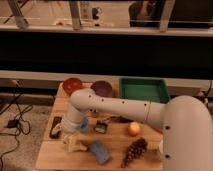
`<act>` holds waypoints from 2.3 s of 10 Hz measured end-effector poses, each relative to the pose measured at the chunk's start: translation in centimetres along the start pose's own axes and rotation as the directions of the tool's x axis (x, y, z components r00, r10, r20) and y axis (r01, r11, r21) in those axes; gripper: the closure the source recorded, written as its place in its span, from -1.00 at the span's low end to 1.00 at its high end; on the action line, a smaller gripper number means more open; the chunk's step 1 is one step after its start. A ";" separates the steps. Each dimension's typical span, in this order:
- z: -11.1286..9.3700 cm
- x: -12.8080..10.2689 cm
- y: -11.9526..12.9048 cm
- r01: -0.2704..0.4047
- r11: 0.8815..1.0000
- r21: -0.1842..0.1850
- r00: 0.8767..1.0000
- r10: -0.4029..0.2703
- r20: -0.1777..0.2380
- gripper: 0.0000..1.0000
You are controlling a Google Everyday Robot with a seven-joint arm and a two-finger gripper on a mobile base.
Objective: Place eraser in paper cup
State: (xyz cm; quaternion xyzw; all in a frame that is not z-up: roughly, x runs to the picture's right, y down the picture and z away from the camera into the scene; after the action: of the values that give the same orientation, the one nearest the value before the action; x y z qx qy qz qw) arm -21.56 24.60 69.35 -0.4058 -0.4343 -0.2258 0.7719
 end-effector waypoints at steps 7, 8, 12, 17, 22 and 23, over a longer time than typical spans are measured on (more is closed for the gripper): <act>2.3 -2.1 -7.4 0.136 0.991 -0.007 0.991 -0.136 0.004 -0.60; 2.4 -2.1 -8.3 0.146 0.989 -0.004 0.989 -0.146 0.001 -0.60; 1.6 -0.5 -11.1 0.177 0.984 -0.030 0.984 -0.178 -0.030 -0.60; 2.2 3.1 -10.1 0.160 0.986 -0.047 0.987 -0.161 -0.013 -0.60; 2.5 4.3 -10.0 0.149 0.988 -0.049 0.989 -0.148 0.007 -0.60; 2.4 4.3 -9.9 0.147 0.988 -0.048 0.989 -0.147 0.006 -0.60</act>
State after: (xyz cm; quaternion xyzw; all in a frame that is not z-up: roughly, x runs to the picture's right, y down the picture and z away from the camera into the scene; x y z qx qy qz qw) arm -27.44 20.93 78.05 -0.3915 -0.4585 -0.2922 0.7424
